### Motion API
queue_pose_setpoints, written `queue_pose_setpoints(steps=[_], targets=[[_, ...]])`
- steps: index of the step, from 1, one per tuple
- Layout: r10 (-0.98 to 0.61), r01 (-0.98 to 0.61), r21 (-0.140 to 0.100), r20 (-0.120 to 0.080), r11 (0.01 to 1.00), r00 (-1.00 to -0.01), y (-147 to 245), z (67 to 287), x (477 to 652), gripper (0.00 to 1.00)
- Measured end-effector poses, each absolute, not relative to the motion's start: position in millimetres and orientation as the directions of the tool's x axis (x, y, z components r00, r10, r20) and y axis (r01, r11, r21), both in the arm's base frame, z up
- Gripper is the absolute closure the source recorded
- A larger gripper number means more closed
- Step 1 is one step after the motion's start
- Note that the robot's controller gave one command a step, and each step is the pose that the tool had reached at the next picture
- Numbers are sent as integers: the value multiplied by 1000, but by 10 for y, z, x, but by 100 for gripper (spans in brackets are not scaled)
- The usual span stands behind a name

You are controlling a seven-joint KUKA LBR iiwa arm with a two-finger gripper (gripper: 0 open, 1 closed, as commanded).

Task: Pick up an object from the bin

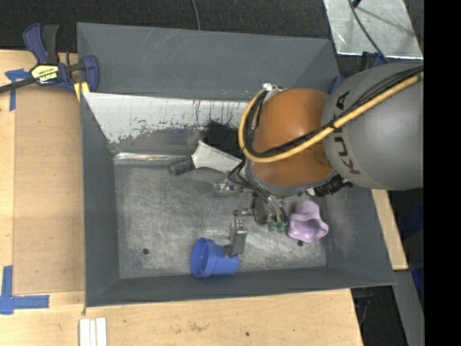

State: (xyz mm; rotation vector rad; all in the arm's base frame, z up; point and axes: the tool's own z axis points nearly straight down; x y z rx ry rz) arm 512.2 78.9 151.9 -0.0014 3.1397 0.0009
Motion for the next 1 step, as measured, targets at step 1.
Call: queue_pose_setpoints(steps=[1], targets=[[-180,-180,-1,2,984,-984,824,1583,4988,0]])
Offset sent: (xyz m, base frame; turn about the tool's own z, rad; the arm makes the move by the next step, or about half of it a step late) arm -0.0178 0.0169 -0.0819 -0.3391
